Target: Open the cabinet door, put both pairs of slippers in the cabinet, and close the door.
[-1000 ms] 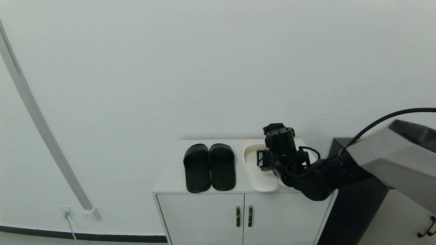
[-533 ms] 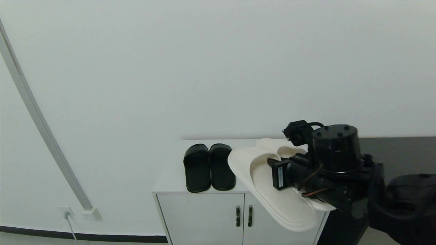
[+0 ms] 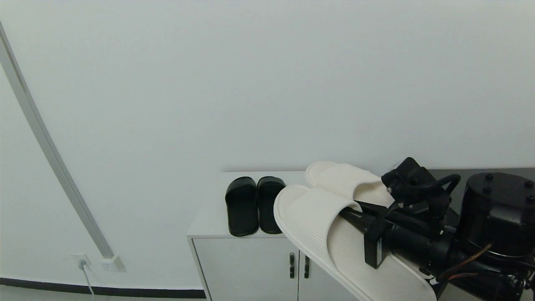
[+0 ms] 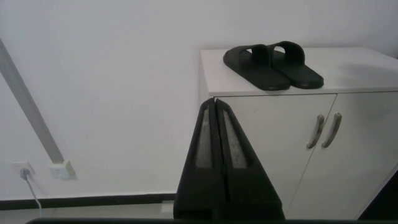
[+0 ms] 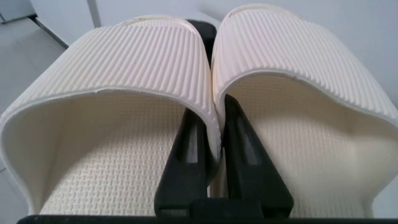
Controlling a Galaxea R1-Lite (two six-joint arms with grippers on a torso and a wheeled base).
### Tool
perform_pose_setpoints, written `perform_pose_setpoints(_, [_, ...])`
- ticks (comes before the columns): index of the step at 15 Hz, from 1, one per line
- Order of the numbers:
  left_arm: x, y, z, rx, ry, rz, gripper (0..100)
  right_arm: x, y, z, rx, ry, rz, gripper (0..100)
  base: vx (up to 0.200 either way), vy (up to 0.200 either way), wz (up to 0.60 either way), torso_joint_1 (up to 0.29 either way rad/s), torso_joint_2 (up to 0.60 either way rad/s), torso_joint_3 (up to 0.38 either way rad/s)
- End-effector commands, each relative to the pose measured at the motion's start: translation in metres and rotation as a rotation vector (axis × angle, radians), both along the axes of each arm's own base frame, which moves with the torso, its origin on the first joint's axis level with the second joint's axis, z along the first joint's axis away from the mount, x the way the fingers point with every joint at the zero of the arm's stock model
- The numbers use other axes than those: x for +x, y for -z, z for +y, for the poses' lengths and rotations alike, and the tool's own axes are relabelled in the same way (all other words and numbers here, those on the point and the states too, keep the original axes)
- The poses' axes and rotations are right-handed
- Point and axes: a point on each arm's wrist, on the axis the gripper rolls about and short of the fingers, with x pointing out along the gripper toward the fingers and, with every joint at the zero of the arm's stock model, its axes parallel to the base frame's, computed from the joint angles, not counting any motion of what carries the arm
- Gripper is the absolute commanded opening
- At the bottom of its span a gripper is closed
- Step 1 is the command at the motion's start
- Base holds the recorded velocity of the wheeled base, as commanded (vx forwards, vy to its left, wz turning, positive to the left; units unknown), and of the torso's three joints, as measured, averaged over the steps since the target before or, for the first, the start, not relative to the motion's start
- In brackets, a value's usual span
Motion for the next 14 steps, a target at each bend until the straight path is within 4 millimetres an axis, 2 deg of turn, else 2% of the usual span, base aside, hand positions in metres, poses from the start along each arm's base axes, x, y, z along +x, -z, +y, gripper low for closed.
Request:
perform_pose_setpoints(1, [0.0001,0.0,0.0,0.0,0.0,0.001,0,0.0005,0.0091,0.0007,-0.024,-0.005,0.021,0,0.0,0.0,0.0,0.0,0.0,0.0])
perform_pose_setpoints(7, [0.0001,0.0,0.0,0.0,0.0,0.001,0,0.0005,0.0103,0.0007,-0.027,-0.005,0.028,0,0.0,0.0,0.0,0.0,0.0,0.0])
perform_pose_setpoints(13, [0.0001,0.0,0.0,0.0,0.001,0.001,0,0.0008,0.0133,-0.0027,-0.033,0.0,0.035,0,-0.2,0.0,0.0,0.006,0.0,0.005])
perform_pose_setpoints(14, [0.0001,0.0,0.0,0.0,0.001,0.001,0,0.0015,0.0145,-0.0037,-0.038,0.006,0.036,0,0.0,0.0,0.0,0.0,0.0,0.0])
